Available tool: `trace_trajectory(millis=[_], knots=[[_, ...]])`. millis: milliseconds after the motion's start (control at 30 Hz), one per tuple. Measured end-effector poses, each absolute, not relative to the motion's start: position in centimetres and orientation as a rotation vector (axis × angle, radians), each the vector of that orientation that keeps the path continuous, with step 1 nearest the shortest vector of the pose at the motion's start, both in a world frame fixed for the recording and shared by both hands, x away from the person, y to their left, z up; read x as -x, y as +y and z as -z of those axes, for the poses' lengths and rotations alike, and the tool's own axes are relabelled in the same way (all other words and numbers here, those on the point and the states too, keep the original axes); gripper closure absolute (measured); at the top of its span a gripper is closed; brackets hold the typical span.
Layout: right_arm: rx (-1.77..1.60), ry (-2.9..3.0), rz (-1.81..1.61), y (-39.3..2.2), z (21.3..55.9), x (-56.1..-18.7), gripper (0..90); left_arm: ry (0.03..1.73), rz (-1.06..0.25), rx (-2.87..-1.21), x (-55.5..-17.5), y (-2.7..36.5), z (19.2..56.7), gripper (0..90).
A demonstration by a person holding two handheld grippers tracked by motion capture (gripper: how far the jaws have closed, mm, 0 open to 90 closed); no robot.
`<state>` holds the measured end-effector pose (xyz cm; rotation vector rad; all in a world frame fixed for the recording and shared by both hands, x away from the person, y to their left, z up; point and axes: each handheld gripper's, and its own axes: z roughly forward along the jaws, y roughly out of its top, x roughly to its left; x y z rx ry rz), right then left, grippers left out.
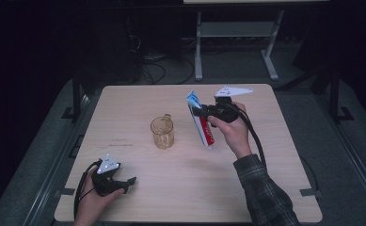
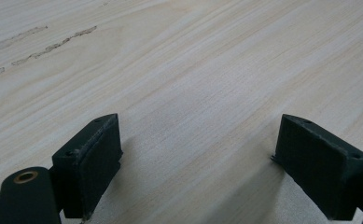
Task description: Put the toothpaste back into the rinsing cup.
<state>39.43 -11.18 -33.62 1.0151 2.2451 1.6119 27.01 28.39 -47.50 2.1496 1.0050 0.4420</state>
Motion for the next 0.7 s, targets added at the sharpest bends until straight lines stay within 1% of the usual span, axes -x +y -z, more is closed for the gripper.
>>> trace_trajectory(millis=[700], knots=[[-0.948, 2.270, -1.608, -7.7, 31.6, -42.0, 73.6, 0.990, -0.436, -2.156, -27.0, 28.3, 47.5, 13.0]])
